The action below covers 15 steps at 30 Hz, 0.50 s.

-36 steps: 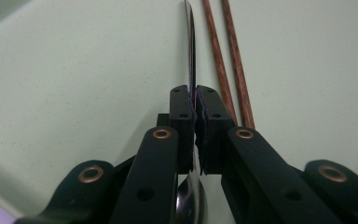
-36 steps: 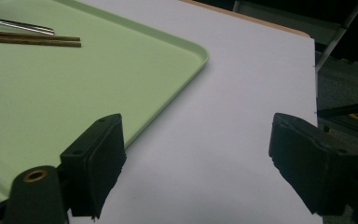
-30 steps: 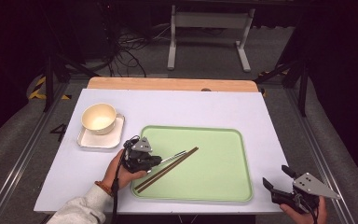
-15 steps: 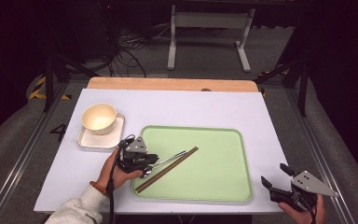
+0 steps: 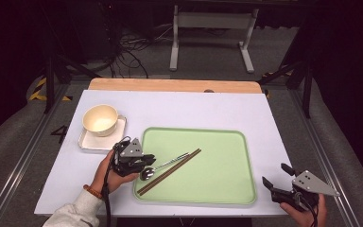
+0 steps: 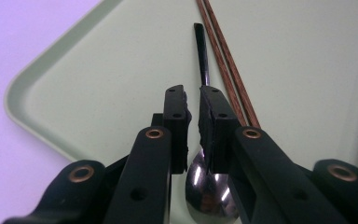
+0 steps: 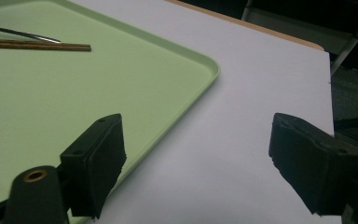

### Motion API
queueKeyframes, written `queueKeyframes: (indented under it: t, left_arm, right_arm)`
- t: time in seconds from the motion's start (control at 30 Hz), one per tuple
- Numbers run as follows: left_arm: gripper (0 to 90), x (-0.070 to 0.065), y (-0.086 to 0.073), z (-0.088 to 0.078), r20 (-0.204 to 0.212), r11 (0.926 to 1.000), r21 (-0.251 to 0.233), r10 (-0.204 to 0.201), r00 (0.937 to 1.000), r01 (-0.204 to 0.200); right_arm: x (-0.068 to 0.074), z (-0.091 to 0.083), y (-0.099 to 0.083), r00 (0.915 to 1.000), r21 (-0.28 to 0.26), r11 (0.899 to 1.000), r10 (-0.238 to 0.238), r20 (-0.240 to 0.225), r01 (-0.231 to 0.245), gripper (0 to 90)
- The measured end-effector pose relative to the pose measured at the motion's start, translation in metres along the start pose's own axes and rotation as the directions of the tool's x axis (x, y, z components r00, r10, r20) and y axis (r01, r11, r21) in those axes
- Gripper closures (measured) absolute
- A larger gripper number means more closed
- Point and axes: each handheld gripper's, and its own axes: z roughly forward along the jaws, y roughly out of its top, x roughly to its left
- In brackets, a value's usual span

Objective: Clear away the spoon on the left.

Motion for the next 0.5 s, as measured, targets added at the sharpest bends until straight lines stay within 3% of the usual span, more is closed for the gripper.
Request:
queueKeyframes:
  t: [0.27, 0.37, 0.5]
  left_arm:
    - [82.0, 0.004, -0.004, -0.012, -0.043, 1.0, -0.008, -0.004, 0.999, 0.004]
    - [82.5, 0.008, -0.006, -0.02, -0.084, 0.9991, -0.035, -0.027, 0.9961, 0.024]
    - [82.7, 0.014, -0.009, -0.029, -0.102, 0.9979, -0.049, -0.048, 0.9936, 0.043]
  right_arm:
    - [0.001, 0.003, 0.002, 0.9999, -0.001, 1.0, -0.005, -0.01, 0.005, 18.8]
    - [0.001, 0.006, 0.003, 0.9998, 0.0, 1.0, -0.009, -0.016, 0.009, 18.8]
    - [0.001, 0.008, 0.004, 0.9997, 0.002, 1.0, -0.01, -0.021, 0.01, 18.8]
